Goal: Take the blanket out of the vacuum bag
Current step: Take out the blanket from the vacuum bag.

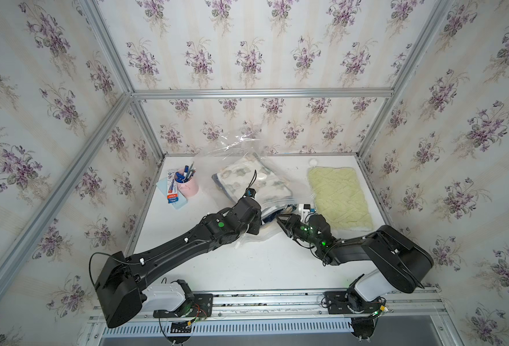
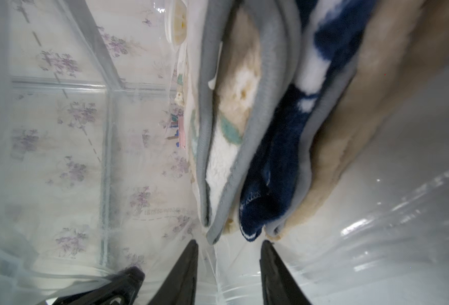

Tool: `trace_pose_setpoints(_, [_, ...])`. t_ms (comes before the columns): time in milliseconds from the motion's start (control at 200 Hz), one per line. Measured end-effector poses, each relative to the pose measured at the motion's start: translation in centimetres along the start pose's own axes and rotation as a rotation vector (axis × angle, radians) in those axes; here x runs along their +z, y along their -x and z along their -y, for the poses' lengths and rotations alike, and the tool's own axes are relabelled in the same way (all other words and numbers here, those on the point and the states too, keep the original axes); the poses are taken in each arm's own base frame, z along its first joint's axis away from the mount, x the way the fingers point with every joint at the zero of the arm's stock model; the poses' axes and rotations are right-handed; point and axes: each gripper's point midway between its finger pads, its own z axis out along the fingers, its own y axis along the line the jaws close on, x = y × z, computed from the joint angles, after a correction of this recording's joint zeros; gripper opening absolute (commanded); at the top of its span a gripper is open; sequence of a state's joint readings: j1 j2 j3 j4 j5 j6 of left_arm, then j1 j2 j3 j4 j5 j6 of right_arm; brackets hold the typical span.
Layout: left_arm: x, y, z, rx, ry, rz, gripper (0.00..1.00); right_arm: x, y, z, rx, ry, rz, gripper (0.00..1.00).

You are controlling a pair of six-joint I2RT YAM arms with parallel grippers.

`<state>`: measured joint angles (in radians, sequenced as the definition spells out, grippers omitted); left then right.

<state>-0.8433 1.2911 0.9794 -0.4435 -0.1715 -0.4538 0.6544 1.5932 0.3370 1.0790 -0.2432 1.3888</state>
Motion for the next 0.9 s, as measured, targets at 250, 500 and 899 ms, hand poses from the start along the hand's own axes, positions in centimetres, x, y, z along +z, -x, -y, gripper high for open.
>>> trace_pose_setpoints(250, [-0.6, 0.2, -0.1, -0.014, -0.012, 0.021, 0.13, 2.6, 1.1, -0.4, 0.02, 0.018, 0.026, 0.41])
trace_pose_setpoints(500, [-1.1, 0.4, -0.2, -0.017, -0.016, 0.035, 0.13, 3.3, 1.2, -0.3, 0.042, 0.028, 0.037, 0.29])
trace_pose_setpoints(899, [-1.4, 0.0, -0.6, -0.015, -0.005, 0.036, 0.13, 4.4, 1.6, -4.7, -0.003, 0.111, 0.029, 0.16])
